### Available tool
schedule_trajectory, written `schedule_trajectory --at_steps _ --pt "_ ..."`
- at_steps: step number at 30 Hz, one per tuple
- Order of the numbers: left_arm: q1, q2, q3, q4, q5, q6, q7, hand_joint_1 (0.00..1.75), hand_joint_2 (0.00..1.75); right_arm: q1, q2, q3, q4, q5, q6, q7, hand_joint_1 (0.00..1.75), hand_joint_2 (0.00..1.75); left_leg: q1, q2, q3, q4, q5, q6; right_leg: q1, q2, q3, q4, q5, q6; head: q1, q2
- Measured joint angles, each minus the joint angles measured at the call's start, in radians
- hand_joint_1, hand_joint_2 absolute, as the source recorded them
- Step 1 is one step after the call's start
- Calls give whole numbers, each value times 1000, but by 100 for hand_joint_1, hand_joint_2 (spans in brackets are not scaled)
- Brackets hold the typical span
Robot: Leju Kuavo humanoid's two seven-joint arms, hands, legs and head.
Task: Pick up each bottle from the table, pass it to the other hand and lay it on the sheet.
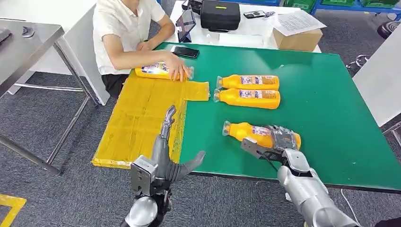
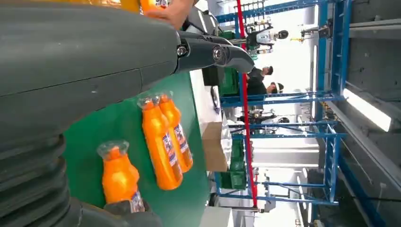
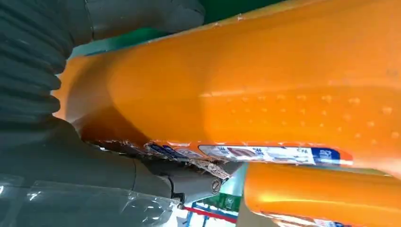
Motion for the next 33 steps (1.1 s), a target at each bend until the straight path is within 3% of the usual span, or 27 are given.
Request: schedule_trajectory --at_steps 7,9,13,17,23,27,33 --pt "24 5 7 -11 -10 -10 12 0 175 99 -50 -8 -116 -23 -9 15 175 175 1 0 5 0 -3 3 0 0 8 -5 -2 2 0 0" --pt "29 6 8 -13 -9 -13 13 0 175 117 -59 -17 -133 -55 -9 -31 175 175 1 0 5 0 -4 3 0 0 9 -6 -3 1 0 0" --pt "32 8 10 -15 18 -14 -11 0 175 152 -69 -69 -170 -270 22 -246 175 175 1 2 7 0 -6 5 0 1 12 -8 -2 1 1 0" --pt "32 8 21 -13 112 27 -8 0 175 200 -56 -91 -243 -377 44 -364 175 175 1 15 11 -1 -10 3 1 14 21 -8 0 2 0 0" --pt "32 8 50 28 240 16 29 0 175 255 -8 -90 -346 -424 55 -380 175 175 4 19 11 -1 -10 2 4 18 17 -7 2 0 0 0" --pt "65 7 72 73 432 -100 143 0 175 273 42 -56 -412 -473 40 -469 175 175 5 20 6 -1 -8 0 4 19 15 -6 4 -2 0 0" --pt "78 40 38 145 540 -323 188 0 175 263 109 54 -533 -602 29 -486 175 175 4 15 -8 -1 -3 -1 4 14 3 -4 4 -2 -1 0"
